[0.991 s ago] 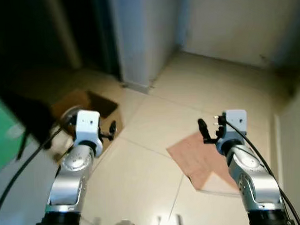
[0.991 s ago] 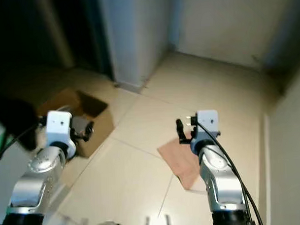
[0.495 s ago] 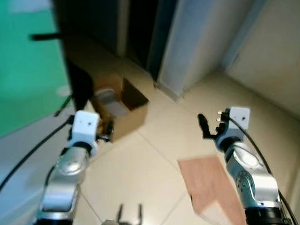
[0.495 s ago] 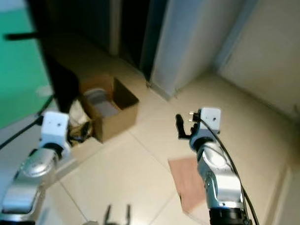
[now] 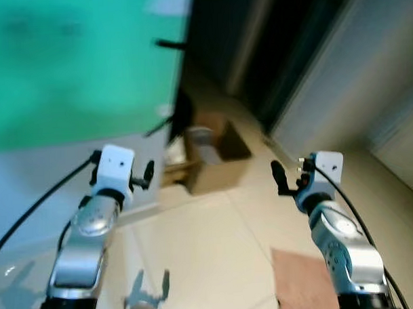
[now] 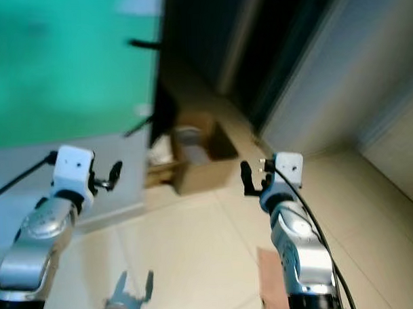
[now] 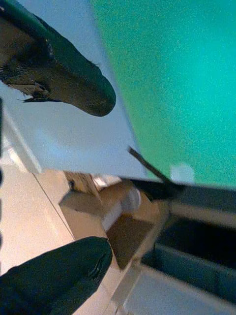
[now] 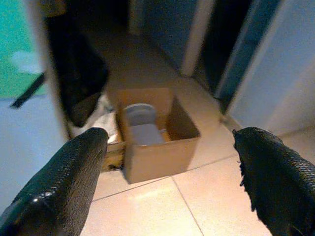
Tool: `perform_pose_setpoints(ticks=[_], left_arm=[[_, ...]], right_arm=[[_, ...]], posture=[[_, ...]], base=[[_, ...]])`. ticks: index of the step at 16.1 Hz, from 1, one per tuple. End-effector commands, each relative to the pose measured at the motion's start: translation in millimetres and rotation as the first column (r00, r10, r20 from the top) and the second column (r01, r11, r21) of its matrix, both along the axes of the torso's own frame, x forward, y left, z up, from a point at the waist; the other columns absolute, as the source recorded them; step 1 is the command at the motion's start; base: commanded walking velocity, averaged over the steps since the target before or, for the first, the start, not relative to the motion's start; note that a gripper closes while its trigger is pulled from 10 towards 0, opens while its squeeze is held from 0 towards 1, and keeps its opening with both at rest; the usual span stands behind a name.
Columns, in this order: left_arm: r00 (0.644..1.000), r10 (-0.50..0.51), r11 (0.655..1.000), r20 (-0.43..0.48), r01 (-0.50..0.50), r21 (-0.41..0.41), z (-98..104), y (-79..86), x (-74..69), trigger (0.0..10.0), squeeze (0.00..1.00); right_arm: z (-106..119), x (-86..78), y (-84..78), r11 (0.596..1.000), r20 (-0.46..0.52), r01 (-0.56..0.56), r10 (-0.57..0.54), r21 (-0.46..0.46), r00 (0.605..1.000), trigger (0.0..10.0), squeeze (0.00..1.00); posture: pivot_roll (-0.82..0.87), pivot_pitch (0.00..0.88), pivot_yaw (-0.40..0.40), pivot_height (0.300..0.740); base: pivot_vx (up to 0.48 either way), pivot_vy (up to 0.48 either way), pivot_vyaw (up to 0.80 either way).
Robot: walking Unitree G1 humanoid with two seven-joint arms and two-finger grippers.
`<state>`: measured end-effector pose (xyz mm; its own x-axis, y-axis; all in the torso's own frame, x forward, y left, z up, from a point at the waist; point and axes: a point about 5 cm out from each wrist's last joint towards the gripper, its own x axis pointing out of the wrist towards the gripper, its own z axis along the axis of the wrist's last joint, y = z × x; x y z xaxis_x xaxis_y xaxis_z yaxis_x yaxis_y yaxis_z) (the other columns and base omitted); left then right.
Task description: Hang keys on a hook
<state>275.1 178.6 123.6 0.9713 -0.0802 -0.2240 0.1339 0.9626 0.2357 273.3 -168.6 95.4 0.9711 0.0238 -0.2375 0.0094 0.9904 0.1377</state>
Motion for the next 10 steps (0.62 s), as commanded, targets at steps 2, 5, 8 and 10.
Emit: perform_pose_setpoints(ticks=[2, 5, 8, 10], left_arm=[[1.000, -0.024, 1.000, -0.007, 0.024, -0.011, -0.4, -6.5, -1.4, 10.0, 1.00], [1.000, -0.007, 0.998, -0.014, 0.006, -0.057, -1.1, -6.8, -0.1, 10.0, 1.00], [1.000, 0.003, 0.997, 0.008, -0.002, -0.078, -2.1, -8.4, 3.2, 10.0, 1.00], [1.000, -0.006, 0.997, 0.027, 0.008, -0.075, 1.4, -10.3, 8.4, 10.0, 1.00]], right_arm=[[0.9, -1.0, -5.8, 1.000, 0.004, 0.027, -0.027, -0.003, 1.000, 10.0, 1.00], [2.5, -3.8, -11.0, 0.997, 0.012, 0.079, -0.078, -0.009, 0.997, 10.0, 1.00], [6.9, -0.6, -16.0, 0.995, 0.025, 0.095, -0.094, -0.025, 0.995, 10.0, 1.00], [3.4, -0.2, -13.3, 0.996, -0.002, 0.073, -0.073, -0.053, 0.997, 10.0, 1.00]], posture=[[0.19, 0.000, -0.243, 0.740], [0.10, 0.000, -0.167, 0.740], [0.02, 0.000, -0.101, 0.740], [-0.02, 0.000, -0.054, 0.740]], base=[[0.000, 0.000, 0.80], [0.000, 0.000, 0.80], [0.000, 0.000, 0.80], [0.000, 0.000, 0.80]])
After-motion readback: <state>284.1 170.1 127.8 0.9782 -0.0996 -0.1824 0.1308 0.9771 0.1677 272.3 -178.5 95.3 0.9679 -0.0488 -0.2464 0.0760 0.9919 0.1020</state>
